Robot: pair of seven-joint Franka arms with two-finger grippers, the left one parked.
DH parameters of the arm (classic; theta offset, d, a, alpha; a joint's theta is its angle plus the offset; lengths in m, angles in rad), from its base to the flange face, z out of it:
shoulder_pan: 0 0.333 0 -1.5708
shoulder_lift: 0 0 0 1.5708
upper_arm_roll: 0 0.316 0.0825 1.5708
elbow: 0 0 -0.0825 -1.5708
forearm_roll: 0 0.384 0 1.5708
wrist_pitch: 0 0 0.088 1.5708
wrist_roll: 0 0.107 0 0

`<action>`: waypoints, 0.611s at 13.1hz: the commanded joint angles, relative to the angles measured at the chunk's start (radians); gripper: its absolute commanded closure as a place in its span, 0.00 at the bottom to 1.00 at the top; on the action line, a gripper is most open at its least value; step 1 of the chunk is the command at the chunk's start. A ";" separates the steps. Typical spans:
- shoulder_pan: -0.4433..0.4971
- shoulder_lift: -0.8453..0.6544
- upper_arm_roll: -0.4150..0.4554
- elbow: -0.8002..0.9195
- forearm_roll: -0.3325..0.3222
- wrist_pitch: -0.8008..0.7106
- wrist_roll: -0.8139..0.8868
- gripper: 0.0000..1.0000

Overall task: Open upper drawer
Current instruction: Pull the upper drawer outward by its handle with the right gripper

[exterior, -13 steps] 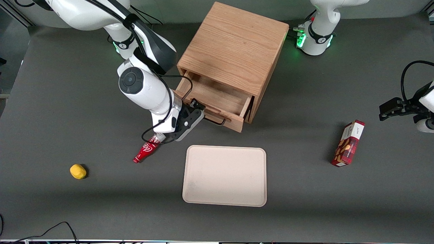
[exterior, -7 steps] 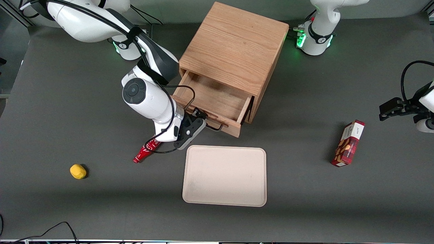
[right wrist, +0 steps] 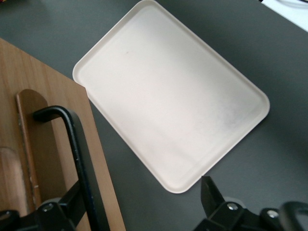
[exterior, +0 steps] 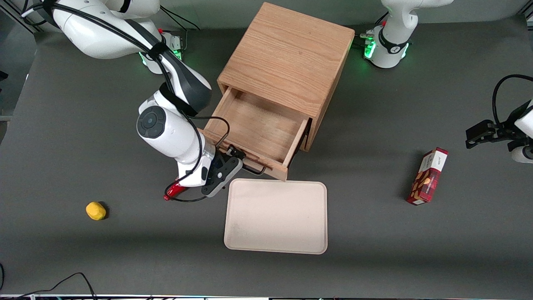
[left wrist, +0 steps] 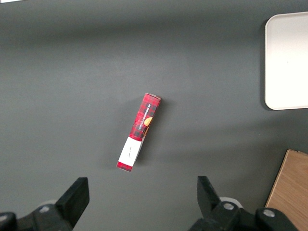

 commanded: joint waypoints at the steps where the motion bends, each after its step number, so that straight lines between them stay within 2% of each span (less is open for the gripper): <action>1: -0.003 0.009 -0.036 0.041 -0.018 -0.003 -0.060 0.00; 8: -0.041 0.015 -0.045 0.061 -0.015 -0.003 -0.136 0.00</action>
